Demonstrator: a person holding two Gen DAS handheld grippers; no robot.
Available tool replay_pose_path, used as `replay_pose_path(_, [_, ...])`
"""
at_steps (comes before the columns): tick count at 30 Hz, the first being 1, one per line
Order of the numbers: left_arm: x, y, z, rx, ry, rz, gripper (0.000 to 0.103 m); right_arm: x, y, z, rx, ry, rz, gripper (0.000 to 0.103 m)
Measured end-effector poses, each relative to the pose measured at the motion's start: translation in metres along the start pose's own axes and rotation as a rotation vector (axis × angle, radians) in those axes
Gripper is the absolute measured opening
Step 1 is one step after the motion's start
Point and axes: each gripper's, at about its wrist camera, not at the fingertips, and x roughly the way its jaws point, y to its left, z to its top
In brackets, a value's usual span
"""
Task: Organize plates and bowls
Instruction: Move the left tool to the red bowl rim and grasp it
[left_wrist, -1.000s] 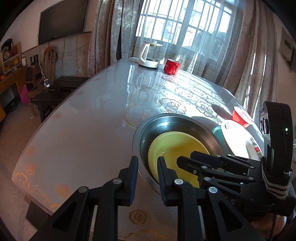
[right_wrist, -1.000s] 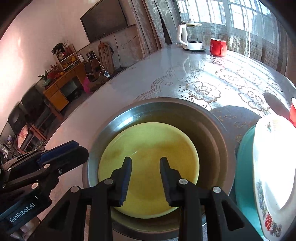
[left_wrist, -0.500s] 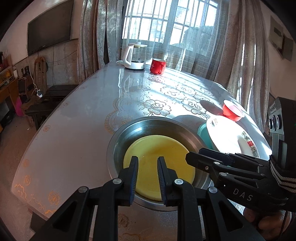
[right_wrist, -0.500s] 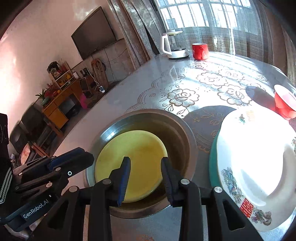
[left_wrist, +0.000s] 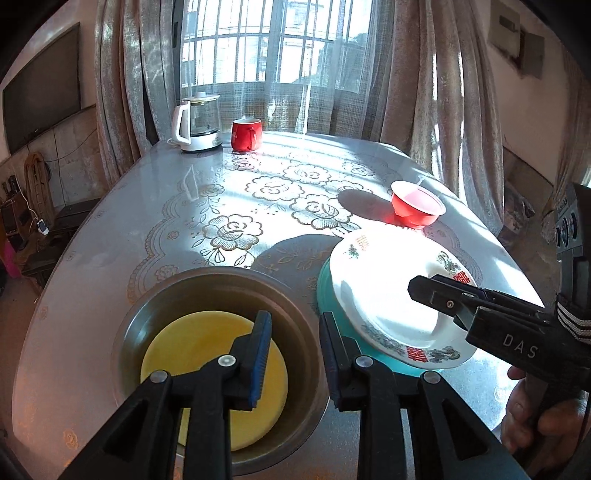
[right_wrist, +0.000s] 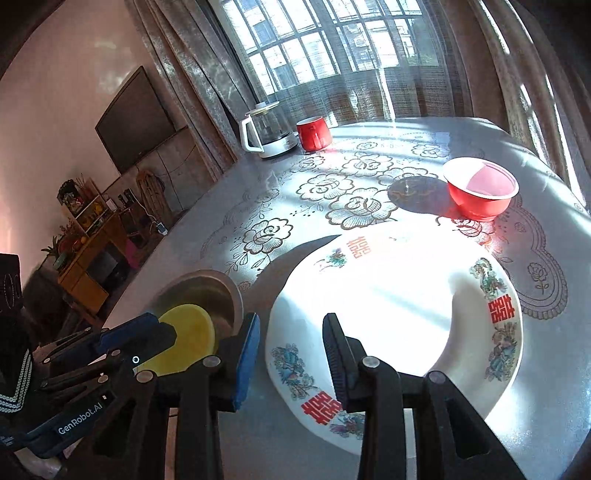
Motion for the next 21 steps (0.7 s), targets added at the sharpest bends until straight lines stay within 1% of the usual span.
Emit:
replay_pose_path(7, [0.026,-0.035,0.032,0.036,0.029,-0.049,0.027,-0.022,-0.064,0.01,0.132,-0.057,-0.084,0.036])
replay_pose_path(10, [0.037,-0.048,0.047,0.037,0.04,-0.087,0.027,-0.031,-0.091,0.017,0.188,-0.087,-0.108,0.036])
replay_pose_path(12, [0.05,-0.054,0.058,0.016,0.065,-0.128,0.035,-0.035,-0.107,0.022,0.214,-0.103,-0.117,0.036])
replay_pose_path(13, [0.056,-0.056,0.063,-0.003,0.07,-0.147,0.041,-0.034,-0.116,0.027,0.234,-0.101,-0.119,0.036])
replay_pose_path(14, [0.062,-0.057,0.067,-0.023,0.074,-0.157,0.043,-0.034,-0.123,0.03,0.249,-0.1,-0.116,0.036])
replay_pose_path(17, [0.083,-0.063,0.082,-0.063,0.098,-0.169,0.043,-0.03,-0.143,0.04,0.284,-0.098,-0.089,0.036])
replay_pose_path(20, [0.099,-0.07,0.097,-0.09,0.094,-0.165,0.043,-0.022,-0.16,0.048,0.314,-0.096,-0.084,0.035])
replay_pose_path(21, [0.105,-0.072,0.103,-0.102,0.102,-0.172,0.043,-0.019,-0.165,0.052,0.319,-0.099,-0.084,0.033])
